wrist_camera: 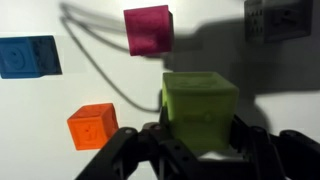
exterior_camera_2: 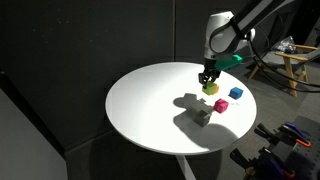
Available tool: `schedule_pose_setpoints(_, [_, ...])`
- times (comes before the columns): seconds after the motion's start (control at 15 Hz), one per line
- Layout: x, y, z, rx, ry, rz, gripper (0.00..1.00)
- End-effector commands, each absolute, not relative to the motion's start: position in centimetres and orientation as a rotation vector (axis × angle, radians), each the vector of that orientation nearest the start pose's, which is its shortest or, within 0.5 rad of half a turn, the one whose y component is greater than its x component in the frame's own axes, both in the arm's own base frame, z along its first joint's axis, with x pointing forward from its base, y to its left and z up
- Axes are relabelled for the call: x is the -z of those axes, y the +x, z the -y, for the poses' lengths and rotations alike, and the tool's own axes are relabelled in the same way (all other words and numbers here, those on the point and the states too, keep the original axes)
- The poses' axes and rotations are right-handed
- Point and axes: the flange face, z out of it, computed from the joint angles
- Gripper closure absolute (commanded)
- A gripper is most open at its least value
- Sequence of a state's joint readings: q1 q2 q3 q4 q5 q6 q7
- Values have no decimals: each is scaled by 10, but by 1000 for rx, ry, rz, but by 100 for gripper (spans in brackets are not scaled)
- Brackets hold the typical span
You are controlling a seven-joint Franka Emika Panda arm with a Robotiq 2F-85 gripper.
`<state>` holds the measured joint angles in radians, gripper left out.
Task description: Pick up the lime green block and put it on the pink block
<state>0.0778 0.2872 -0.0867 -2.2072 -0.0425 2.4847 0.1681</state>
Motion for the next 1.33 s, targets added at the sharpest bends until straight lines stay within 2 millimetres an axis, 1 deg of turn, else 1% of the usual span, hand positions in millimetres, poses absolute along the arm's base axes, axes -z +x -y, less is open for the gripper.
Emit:
schedule_pose_setpoints(0.0, [-259,534,25,-1,-3202,-319,71])
schedule_pose_setpoints(0.27, [-253,520,43,-30,-3192,-350,71])
schedule_pose_setpoints(0.47, [-247,509,51,-48,-3181,-329,71])
schedule_pose_setpoints(0.87, [-232,490,56,-77,-3184,-198,71])
schedule_pose_setpoints(1.07, [-226,486,57,-50,-3178,-126,71])
schedule_pose_setpoints(1.27, [-222,485,53,-19,-3166,-76,71])
